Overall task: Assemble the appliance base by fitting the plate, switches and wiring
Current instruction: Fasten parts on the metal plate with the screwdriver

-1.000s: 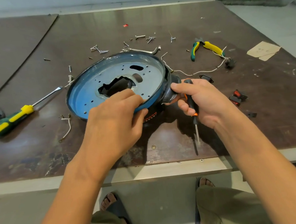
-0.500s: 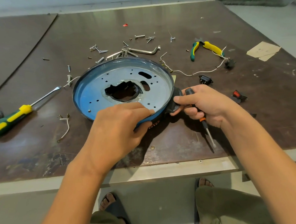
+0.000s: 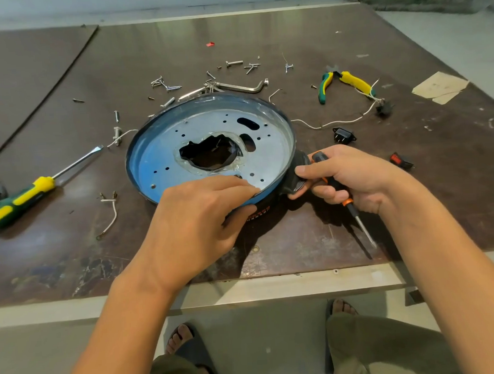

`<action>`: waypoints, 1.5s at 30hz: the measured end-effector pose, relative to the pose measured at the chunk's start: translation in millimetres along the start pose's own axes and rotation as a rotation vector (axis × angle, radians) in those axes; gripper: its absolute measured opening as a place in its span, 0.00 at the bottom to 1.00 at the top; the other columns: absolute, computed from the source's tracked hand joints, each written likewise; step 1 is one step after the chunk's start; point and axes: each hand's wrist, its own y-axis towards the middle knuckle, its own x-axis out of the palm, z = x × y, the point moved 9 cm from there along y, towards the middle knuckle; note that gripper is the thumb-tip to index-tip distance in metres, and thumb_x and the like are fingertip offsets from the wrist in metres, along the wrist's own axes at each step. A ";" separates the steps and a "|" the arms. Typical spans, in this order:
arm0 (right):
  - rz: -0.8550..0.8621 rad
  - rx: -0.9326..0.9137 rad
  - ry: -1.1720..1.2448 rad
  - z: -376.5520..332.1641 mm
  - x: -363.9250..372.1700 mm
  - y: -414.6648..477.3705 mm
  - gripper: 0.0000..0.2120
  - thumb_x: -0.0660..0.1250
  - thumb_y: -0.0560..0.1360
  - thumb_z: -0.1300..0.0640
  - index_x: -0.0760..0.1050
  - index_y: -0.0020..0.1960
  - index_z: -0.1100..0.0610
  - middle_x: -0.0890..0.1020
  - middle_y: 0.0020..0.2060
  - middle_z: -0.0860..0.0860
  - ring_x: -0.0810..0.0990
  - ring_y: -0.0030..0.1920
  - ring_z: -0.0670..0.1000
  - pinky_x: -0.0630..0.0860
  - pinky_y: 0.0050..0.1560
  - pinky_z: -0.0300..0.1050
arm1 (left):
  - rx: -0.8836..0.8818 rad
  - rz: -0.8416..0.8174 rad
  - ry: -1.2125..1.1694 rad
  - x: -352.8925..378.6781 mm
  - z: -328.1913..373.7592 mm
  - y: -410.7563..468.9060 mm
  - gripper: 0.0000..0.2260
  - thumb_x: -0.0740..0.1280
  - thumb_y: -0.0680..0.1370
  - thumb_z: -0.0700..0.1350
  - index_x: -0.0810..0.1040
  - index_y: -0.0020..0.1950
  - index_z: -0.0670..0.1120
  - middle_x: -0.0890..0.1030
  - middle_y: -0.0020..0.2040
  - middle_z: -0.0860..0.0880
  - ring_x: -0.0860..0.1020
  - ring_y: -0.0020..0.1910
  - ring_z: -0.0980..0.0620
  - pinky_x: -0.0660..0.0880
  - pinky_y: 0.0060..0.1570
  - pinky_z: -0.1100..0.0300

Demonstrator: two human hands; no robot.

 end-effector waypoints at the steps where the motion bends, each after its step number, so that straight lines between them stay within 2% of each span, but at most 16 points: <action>1: -0.001 0.003 -0.001 -0.1 0.1 -0.3 0.10 0.62 0.82 0.62 0.72 0.57 0.69 0.81 0.25 0.51 0.66 0.18 0.42 0.62 0.18 0.32 | 0.002 -0.005 -0.001 -0.2 -0.9 0.7 0.07 0.70 0.77 0.46 0.85 0.54 0.48 0.85 0.48 0.53 0.83 0.46 0.52 0.81 0.36 0.50; 6: 0.003 -0.004 -0.017 -0.8 -1.4 0.0 0.12 0.63 0.82 0.61 0.72 0.59 0.70 0.81 0.26 0.52 0.66 0.18 0.42 0.62 0.19 0.32 | 0.004 -0.020 0.013 1.5 -2.3 0.1 0.08 0.71 0.77 0.45 0.84 0.56 0.48 0.85 0.50 0.53 0.83 0.48 0.51 0.81 0.37 0.50; 9: -0.004 -0.006 -0.029 -0.9 -3.1 1.0 0.11 0.64 0.82 0.61 0.72 0.57 0.70 0.81 0.26 0.52 0.67 0.19 0.42 0.63 0.19 0.32 | 0.005 -0.029 0.029 1.7 -2.2 0.5 0.09 0.72 0.77 0.44 0.84 0.56 0.47 0.85 0.50 0.52 0.83 0.48 0.50 0.81 0.37 0.49; 13: 0.032 -0.009 -0.040 1.1 -8.9 5.1 0.07 0.65 0.81 0.61 0.75 0.54 0.66 0.85 0.37 0.60 0.69 0.21 0.43 0.65 0.19 0.33 | 0.034 -0.089 0.034 7.9 1.9 2.9 0.08 0.72 0.77 0.44 0.84 0.55 0.47 0.84 0.50 0.52 0.83 0.48 0.48 0.81 0.39 0.48; 17: 0.041 -0.009 -0.052 2.6 -11.8 7.9 0.08 0.66 0.81 0.60 0.77 0.57 0.63 0.85 0.45 0.65 0.72 0.23 0.45 0.67 0.19 0.34 | 0.001 -0.111 0.033 10.8 -1.5 3.8 0.09 0.72 0.77 0.45 0.83 0.56 0.49 0.83 0.52 0.54 0.82 0.50 0.50 0.80 0.41 0.48; 24: 0.045 -0.025 -0.141 0.4 -14.6 7.6 0.07 0.67 0.80 0.60 0.77 0.53 0.63 0.85 0.45 0.64 0.73 0.23 0.46 0.65 0.18 0.35 | -0.031 -0.091 0.030 9.6 -6.7 2.0 0.10 0.72 0.76 0.48 0.82 0.57 0.51 0.84 0.52 0.55 0.82 0.50 0.52 0.81 0.41 0.50; 26: 0.093 -0.036 -0.179 -2.4 -18.4 6.2 0.06 0.67 0.79 0.60 0.78 0.54 0.62 0.86 0.41 0.62 0.72 0.23 0.47 0.64 0.18 0.36 | -0.049 -0.082 0.027 7.9 -7.9 0.5 0.11 0.70 0.76 0.50 0.82 0.57 0.49 0.85 0.51 0.53 0.83 0.49 0.52 0.81 0.41 0.51; 29: 0.309 -0.138 -0.231 -17.8 -31.6 -1.1 0.03 0.68 0.78 0.62 0.78 0.51 0.57 0.76 0.25 0.52 0.67 0.20 0.48 0.60 0.19 0.34 | -0.088 -0.113 0.000 9.2 -11.8 -0.3 0.12 0.69 0.76 0.53 0.81 0.54 0.48 0.85 0.50 0.51 0.84 0.49 0.50 0.81 0.42 0.49; 32: 0.507 -0.322 -0.207 -48.8 -35.7 -19.9 0.04 0.69 0.77 0.56 0.77 0.44 0.54 0.68 0.24 0.51 0.63 0.22 0.49 0.58 0.22 0.34 | -0.099 -0.131 0.004 10.7 -14.2 0.3 0.10 0.72 0.76 0.50 0.83 0.54 0.48 0.85 0.51 0.51 0.83 0.51 0.49 0.81 0.43 0.48; 34: 0.478 -0.454 0.009 -69.3 -26.3 -33.4 0.06 0.67 0.78 0.53 0.74 0.46 0.55 0.68 0.25 0.50 0.64 0.22 0.50 0.57 0.22 0.35 | -0.099 -0.120 0.044 8.8 -13.9 1.8 0.08 0.74 0.75 0.49 0.84 0.51 0.48 0.85 0.50 0.52 0.83 0.52 0.49 0.80 0.44 0.48; 36: 0.390 -0.569 0.232 -86.2 -14.5 -45.2 0.06 0.63 0.79 0.55 0.74 0.50 0.57 0.70 0.27 0.51 0.67 0.22 0.51 0.58 0.22 0.37 | -0.081 -0.136 0.135 9.8 -12.4 2.8 0.08 0.73 0.75 0.52 0.83 0.48 0.48 0.85 0.49 0.54 0.82 0.54 0.51 0.78 0.51 0.49; 38: 0.305 -0.651 0.282 -96.3 -1.9 -52.5 0.06 0.60 0.81 0.57 0.74 0.53 0.59 0.72 0.29 0.51 0.68 0.21 0.51 0.59 0.21 0.37 | -0.100 -0.113 0.154 7.1 -14.5 1.9 0.08 0.72 0.75 0.53 0.83 0.45 0.49 0.85 0.49 0.55 0.82 0.52 0.52 0.78 0.50 0.51; 39: 0.285 -0.670 0.219 -98.4 4.4 -53.6 0.05 0.61 0.81 0.59 0.74 0.53 0.59 0.72 0.29 0.51 0.68 0.21 0.50 0.58 0.21 0.36 | -0.118 -0.087 0.129 4.2 -15.6 0.8 0.08 0.73 0.74 0.53 0.83 0.44 0.49 0.85 0.49 0.56 0.83 0.50 0.52 0.79 0.45 0.51; 41: 0.307 -0.717 -0.101 -101.2 17.6 -55.3 0.02 0.66 0.80 0.61 0.77 0.51 0.58 0.72 0.28 0.47 0.67 0.22 0.47 0.62 0.22 0.36 | -0.127 -0.062 0.083 1.9 -15.3 -0.5 0.07 0.73 0.74 0.53 0.83 0.44 0.50 0.85 0.50 0.57 0.84 0.49 0.53 0.80 0.40 0.52; 43: 0.314 -0.780 -0.534 -102.2 39.1 -54.2 0.01 0.71 0.77 0.59 0.81 0.49 0.55 0.76 0.30 0.44 0.73 0.28 0.44 0.68 0.31 0.35 | -0.134 -0.088 0.081 3.8 -16.1 -0.9 0.10 0.70 0.77 0.56 0.83 0.44 0.51 0.85 0.51 0.58 0.84 0.48 0.54 0.80 0.37 0.52; 45: 0.240 -0.760 -0.833 -93.8 61.1 -46.8 0.02 0.71 0.76 0.53 0.83 0.47 0.49 0.81 0.34 0.45 0.78 0.35 0.45 0.72 0.38 0.39 | -0.157 -0.140 0.110 7.0 -19.6 -0.8 0.12 0.65 0.78 0.59 0.82 0.46 0.53 0.85 0.50 0.58 0.83 0.45 0.52 0.78 0.36 0.51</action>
